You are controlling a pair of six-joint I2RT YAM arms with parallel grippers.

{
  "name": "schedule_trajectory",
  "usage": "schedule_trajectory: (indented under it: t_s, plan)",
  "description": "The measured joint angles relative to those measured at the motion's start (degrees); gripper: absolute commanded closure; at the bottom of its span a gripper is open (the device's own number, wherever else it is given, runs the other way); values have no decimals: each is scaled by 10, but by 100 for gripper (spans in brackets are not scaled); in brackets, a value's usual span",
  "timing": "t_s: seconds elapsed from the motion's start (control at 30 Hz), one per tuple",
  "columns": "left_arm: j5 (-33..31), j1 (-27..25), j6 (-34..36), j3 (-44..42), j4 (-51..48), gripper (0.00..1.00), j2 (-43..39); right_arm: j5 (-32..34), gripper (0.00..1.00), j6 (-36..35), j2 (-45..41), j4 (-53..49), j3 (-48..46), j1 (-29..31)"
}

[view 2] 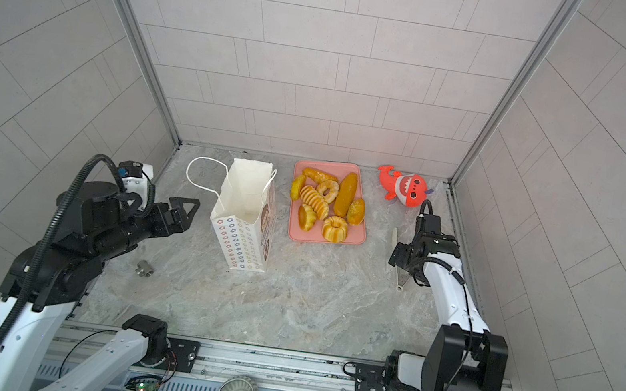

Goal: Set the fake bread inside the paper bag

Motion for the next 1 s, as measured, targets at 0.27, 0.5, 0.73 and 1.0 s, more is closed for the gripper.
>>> schedule_trajectory:
  t_s: [0.27, 0.5, 0.73, 1.0]
  plan:
    - [2, -9, 1, -2, 3, 6, -10, 1, 17, -4, 86, 0, 10, 0]
    - [2, -12, 1, -6, 5, 6, -14, 5, 16, -12, 114, 5, 10, 7]
    - [1, -12, 1, -7, 5, 6, -17, 9, 16, -14, 161, 17, 17, 9]
    - [-2, -12, 1, -7, 4, 6, -19, 13, 16, -13, 196, 35, 37, 9]
